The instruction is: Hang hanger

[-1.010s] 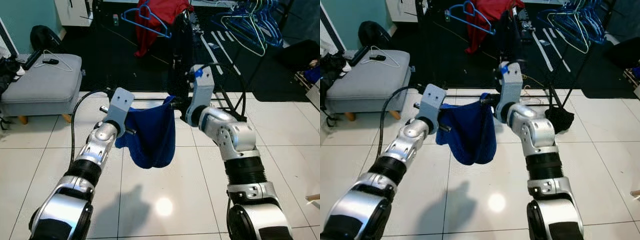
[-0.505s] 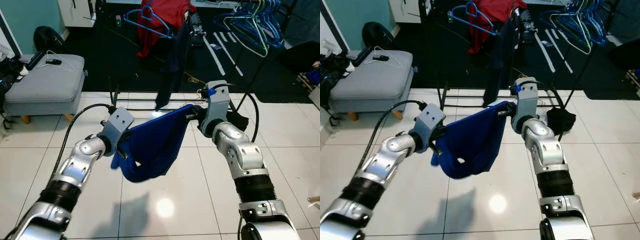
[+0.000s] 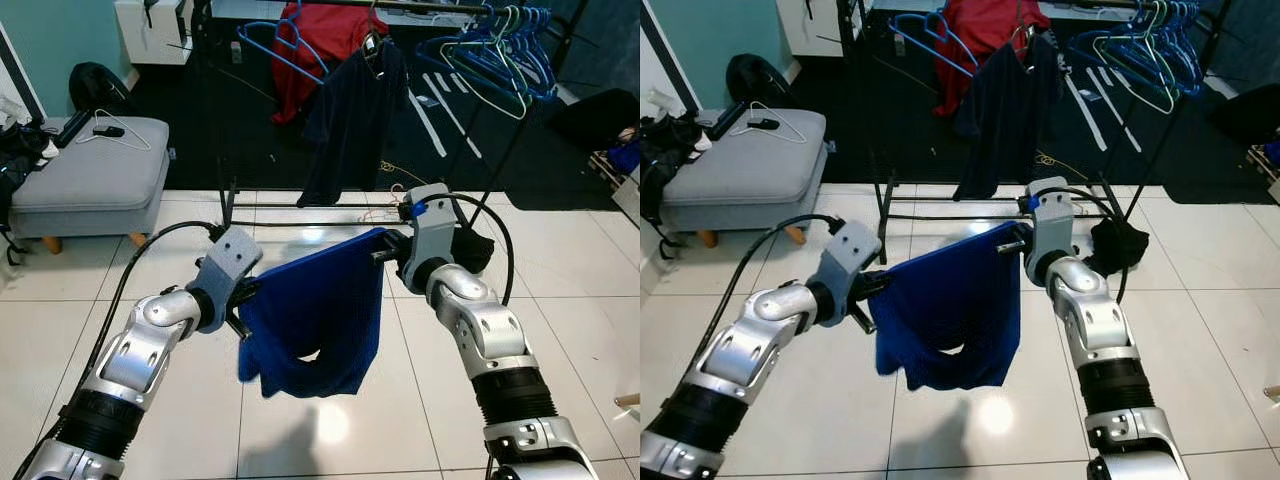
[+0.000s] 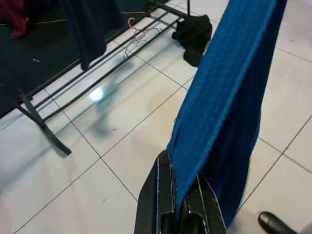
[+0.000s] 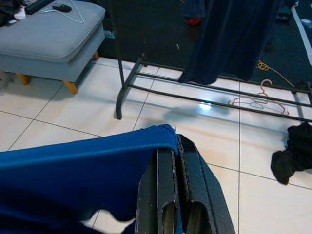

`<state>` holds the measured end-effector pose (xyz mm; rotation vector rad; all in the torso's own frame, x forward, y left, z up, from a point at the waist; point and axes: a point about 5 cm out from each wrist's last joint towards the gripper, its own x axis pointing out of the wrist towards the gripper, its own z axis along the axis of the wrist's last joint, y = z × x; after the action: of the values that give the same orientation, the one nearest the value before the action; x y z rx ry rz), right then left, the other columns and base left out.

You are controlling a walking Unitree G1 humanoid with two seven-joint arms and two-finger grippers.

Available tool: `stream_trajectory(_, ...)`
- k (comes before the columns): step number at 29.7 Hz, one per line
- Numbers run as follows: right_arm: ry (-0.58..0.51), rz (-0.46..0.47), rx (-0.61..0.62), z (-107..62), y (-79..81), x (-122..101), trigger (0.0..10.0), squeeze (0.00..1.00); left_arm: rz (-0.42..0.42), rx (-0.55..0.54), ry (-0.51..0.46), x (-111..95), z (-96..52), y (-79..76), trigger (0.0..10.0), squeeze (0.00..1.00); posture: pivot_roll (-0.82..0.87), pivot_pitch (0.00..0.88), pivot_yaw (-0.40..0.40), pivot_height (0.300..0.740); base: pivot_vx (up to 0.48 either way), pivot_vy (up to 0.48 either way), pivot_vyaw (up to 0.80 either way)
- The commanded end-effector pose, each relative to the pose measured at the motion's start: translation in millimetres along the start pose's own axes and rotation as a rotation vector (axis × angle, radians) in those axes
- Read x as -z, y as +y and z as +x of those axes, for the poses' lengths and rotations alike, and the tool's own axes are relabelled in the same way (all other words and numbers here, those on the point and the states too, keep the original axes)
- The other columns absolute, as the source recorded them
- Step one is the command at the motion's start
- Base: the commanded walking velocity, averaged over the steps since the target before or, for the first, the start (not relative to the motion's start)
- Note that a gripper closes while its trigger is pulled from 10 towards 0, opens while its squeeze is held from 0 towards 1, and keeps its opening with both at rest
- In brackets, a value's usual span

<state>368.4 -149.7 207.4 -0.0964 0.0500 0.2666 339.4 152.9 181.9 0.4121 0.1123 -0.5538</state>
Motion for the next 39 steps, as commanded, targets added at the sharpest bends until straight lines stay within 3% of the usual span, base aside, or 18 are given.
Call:
stream_trajectory(1,-0.002,-0.019,0.044,-3.7,-9.8,4,10.0,0.0,-0.032,-0.03,0.026,7,-3.9,2.1,0.0,0.0,-0.03,0.168,-0.019,0.74,0.0,0.0,0.0)
stream_trajectory(5,-0.006,-0.017,0.025,-3.0,-7.4,4,10.0,0.0,-0.048,-0.022,0.02,4,-3.1,-3.2,0.0,0.0,-0.03,0.17,-0.019,0.74,0.0,0.0,0.0)
stream_trajectory(6,-0.006,-0.008,0.007,-2.6,-5.7,4,10.0,0.26,-0.068,-0.015,0.017,2,-2.1,-6.8,0.0,0.0,-0.03,0.174,-0.018,0.74,0.0,0.0,0.0)
stream_trajectory(7,0.0,0.004,-0.004,-2.3,-5.1,4,10.0,1.0,-0.094,-0.012,0.013,0,-0.7,-9.9,0.0,0.0,-0.03,0.178,-0.017,0.74,0.0,0.0,0.0)
stream_trajectory(12,0.017,0.029,-0.007,-1.8,-5.6,8,10.0,1.0,-0.19,-0.021,0.027,-3,2.9,-16.7,0.0,0.0,-0.03,0.183,-0.013,0.74,0.0,0.0,0.0)
stream_trajectory(13,0.036,0.043,-0.001,-1.6,-5.2,11,10.0,1.0,-0.23,-0.04,0.05,-2,4.1,-18.3,5.1,0.0,-0.03,0.186,-0.009,0.74,0.0,0.0,0.0)
stream_trajectory(15,0.048,0.052,0.004,-1.4,-4.8,13,10.0,1.0,-0.257,-0.054,0.068,-1,4.7,-19.3,5.1,0.0,-0.03,0.186,-0.008,0.74,0.0,0.0,0.0)
stream_trajectory(16,0.084,0.055,-0.019,-2.0,-1.6,19,10.0,0.0,-0.291,-0.058,0.092,1,5.5,-21.6,10.0,0.0,-0.02,0.188,-0.005,0.74,0.0,0.0,0.0)
stream_trajectory(18,0.084,0.055,-0.019,-2.0,-1.6,19,10.0,0.0,-0.291,-0.058,0.092,1,5.5,-21.6,10.0,0.0,-0.02,0.188,-0.005,0.74,0.0,0.0,0.0)
stream_trajectory(20,0.175,0.054,-0.106,-7.6,9.1,35,10.0,0.0,-0.363,-0.133,0.129,8,8.1,-19.5,10.0,0.0,-0.02,0.192,-0.002,0.74,0.0,0.0,0.0)
stream_trajectory(23,0.201,0.067,-0.103,-10.5,10.0,41,10.0,0.0,-0.395,-0.173,0.145,11,8.9,-17.5,10.0,0.0,-0.02,0.192,-0.002,0.74,0.0,0.0,0.0)
stream_trajectory(24,0.197,0.089,-0.053,-12.7,7.6,44,10.0,0.0,-0.429,-0.254,0.213,21,6.3,-11.1,10.0,0.0,-0.02,0.193,-0.003,0.74,0.0,0.0,0.0)
stream_trajectory(27,0.164,0.14,0.037,-15.2,4.4,47,10.0,0.0,-0.455,-0.348,0.286,32,0.4,-5.5,10.0,0.0,-0.01,0.188,-0.001,0.74,0.0,0.0,0.0)
stream_trajectory(31,0.133,0.193,0.108,-18.7,5.9,53,10.0,0.0,-0.493,-0.328,0.276,35,-2.6,-12.7,10.0,0.0,-0.01,0.179,0.002,0.74,0.0,0.0,0.0)
stream_trajectory(35,0.095,0.171,0.205,-23.3,5.5,59,10.0,0.0,-0.515,-0.34,0.213,32,-6.1,-19.5,10.0,0.0,0.0,0.15,0.004,0.74,0.0,0.0,0.0)
stream_trajectory(36,0.084,0.159,0.252,-25.1,4.1,61,10.0,0.0,-0.49,-0.445,0.183,36,-10.7,-12.7,10.0,0.0,0.01,0.145,0.005,0.74,0.0,0.0,0.0)
stream_trajectory(37,0.084,0.159,0.252,-25.1,4.1,61,10.0,0.0,-0.49,-0.445,0.183,36,-10.7,-12.7,10.0,0.0,0.01,0.145,0.005,0.74,0.0,0.0,0.0)
stream_trajectory(39,0.07,0.168,0.267,-29.7,3.2,62,10.0,0.0,-0.518,-0.634,0.137,45,-23.4,0.9,10.0,0.0,0.0,0.128,0.002,0.74,0.0,0.0,0.0)
